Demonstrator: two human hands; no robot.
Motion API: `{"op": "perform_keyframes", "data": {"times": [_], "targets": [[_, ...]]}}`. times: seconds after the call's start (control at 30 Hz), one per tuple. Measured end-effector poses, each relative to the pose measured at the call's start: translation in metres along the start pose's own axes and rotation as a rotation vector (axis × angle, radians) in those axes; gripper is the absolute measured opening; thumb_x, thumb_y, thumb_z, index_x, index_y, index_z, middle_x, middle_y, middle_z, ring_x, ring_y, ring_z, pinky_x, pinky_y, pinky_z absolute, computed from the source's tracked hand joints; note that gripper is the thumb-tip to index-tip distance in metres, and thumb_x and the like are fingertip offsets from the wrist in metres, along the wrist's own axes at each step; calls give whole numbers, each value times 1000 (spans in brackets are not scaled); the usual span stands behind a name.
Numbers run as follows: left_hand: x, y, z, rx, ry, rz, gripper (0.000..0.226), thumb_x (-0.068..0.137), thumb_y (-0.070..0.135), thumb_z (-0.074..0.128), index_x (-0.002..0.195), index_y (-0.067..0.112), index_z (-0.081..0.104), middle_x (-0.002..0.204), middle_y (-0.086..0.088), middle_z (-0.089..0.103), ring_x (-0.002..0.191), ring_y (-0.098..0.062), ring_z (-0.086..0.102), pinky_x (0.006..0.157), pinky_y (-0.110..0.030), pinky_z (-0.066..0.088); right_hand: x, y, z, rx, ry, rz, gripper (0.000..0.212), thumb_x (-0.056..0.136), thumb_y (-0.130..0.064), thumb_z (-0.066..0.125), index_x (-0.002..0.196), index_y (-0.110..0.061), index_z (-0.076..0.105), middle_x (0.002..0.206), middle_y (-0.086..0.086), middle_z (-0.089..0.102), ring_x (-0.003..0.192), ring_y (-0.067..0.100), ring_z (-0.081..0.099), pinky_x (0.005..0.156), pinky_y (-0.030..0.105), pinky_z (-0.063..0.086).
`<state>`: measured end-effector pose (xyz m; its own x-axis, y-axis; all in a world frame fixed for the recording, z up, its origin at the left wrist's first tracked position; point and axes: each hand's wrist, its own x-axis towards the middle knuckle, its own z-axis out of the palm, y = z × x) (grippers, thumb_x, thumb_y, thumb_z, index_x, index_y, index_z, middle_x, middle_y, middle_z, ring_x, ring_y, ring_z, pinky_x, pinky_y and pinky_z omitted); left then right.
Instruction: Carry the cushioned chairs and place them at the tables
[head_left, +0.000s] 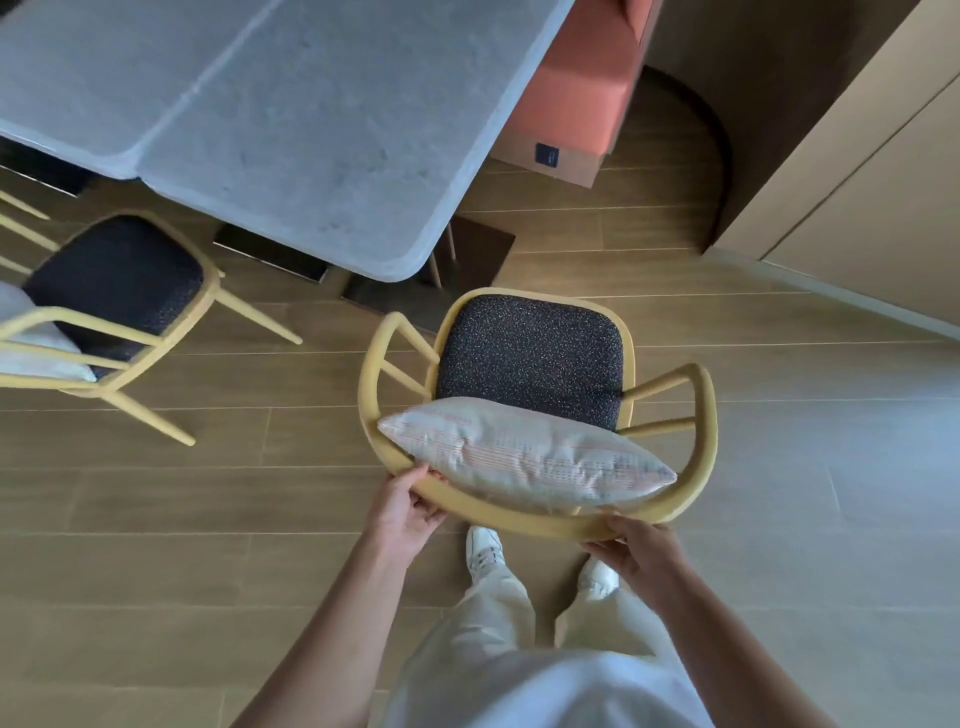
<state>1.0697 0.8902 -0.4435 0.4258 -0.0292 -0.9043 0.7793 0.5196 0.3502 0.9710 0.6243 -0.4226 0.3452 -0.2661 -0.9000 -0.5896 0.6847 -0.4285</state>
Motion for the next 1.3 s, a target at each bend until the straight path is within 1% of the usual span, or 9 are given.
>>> {"op": "perform_keyframes", "data": {"times": [0.07,0.2,0.3,0.47,0.57,0.67,0.8,1.07,1.3], "targets": [[-2,-3,-12,24,2,-15,37,94,15,65,130,8,57,98,-10,66,95,-24,63,76,-41,52,-3,14,-1,3,8,-16,35,93,14,53,127,8,50,97,23,65,85,36,67,56,43,61],[-10,-20,-29,15,15,-33,48,97,14,62,143,6,50,100,-11,65,96,-24,63,74,-40,51,-9,29,-10,-27,13,-47,38,94,13,52,129,0,49,100,19,64,84,33,67,68,48,59],[-16,-31,-39,9,40,-42,49,97,13,62,144,6,49,101,-11,64,97,-24,63,74,-40,50,-14,41,-18,-17,-17,-78,35,93,15,51,122,-3,51,100,20,64,85,32,67,57,41,62],[-32,-41,-58,-3,46,-21,27,99,14,61,125,7,59,103,-11,66,98,-23,64,75,-40,49,-25,60,-28,-48,-67,-111,21,93,11,56,111,0,58,93,19,70,81,30,71,58,37,62],[-46,-48,-72,-7,29,-22,16,100,16,60,111,5,63,111,-13,65,102,-23,64,87,-41,48,-35,70,-36,-74,-117,-155,22,91,9,59,111,0,61,94,19,71,82,29,72,62,37,61],[-58,-52,-89,-25,37,-16,16,99,16,61,109,4,62,112,-14,64,105,-25,63,96,-43,47,-43,80,-38,-78,-139,-179,19,93,6,59,110,-4,60,96,19,71,79,27,74,62,38,61],[-73,-48,-112,-35,58,-20,18,98,15,62,111,2,61,114,-15,64,109,-27,62,95,-45,47,-57,96,-32,-52,-165,-155,26,95,5,57,120,-1,54,106,24,67,88,33,70,62,40,63],[-77,-16,-144,13,65,-5,19,98,14,62,114,4,60,115,-16,63,109,-28,61,89,-45,47,-72,122,3,5,-152,-123,46,96,1,59,137,-3,38,127,24,61,95,34,71,70,43,62],[-64,48,-181,53,49,-12,13,98,13,62,107,4,59,112,-16,63,105,-27,61,95,-45,44,-82,160,69,23,-104,-142,43,95,4,59,134,0,44,125,27,62,101,38,69,68,43,61]]}}
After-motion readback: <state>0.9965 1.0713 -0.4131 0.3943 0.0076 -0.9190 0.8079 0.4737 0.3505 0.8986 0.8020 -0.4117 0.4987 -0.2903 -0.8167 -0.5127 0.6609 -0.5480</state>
